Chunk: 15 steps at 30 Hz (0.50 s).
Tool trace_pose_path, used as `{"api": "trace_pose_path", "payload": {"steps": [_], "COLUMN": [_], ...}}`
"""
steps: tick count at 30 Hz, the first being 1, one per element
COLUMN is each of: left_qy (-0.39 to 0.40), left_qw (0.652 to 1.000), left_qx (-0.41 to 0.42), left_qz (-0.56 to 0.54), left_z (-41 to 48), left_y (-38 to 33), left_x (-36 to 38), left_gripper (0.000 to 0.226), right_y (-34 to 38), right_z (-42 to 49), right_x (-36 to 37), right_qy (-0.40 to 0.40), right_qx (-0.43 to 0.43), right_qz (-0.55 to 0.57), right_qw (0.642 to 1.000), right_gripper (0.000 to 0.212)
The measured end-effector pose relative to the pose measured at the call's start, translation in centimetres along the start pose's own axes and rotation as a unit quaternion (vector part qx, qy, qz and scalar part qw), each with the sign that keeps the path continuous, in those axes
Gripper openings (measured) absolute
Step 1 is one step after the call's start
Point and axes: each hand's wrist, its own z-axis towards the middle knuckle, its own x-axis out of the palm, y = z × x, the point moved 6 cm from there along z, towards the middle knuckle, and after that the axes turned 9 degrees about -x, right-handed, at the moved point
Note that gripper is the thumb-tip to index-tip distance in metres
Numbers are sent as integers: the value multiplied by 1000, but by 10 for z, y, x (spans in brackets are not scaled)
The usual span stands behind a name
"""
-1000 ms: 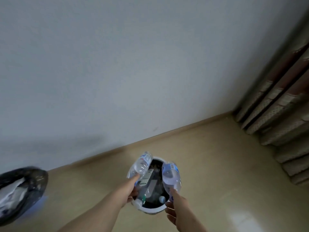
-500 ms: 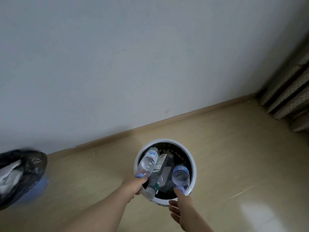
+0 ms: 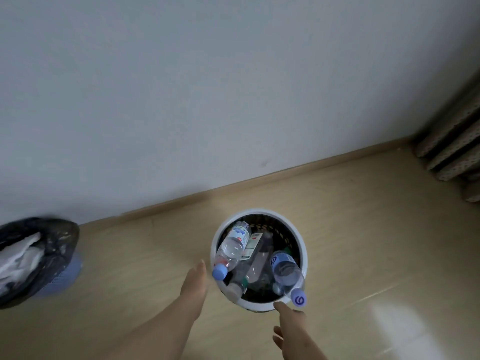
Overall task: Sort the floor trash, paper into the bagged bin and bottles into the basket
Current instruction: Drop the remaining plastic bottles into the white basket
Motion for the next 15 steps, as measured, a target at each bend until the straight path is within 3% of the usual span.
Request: {"api": "trace_pose_path", "payload": {"steps": [5,10,15], "left_qy": [23,29,26], "left_qw": [1000,1000,997], "left_qx": [-1,-5,-61], "left_qz": [-15,-9,-35], "left_z": [-30,-46,-9], "left_y": [-7,-10,8], "left_x": [-10,-6,9], "left_gripper": [14,17,13], "right_y": [14,17,0], "right_z": [-28,-43,-16], "right_x": [-4,-5,1], "right_qy": [6,22,10], "right_qx": [-9,4,29], "right_qz": [-24,-34,-39], "right_qw": [1000,999,999], "right_gripper": [27,25,23]}}
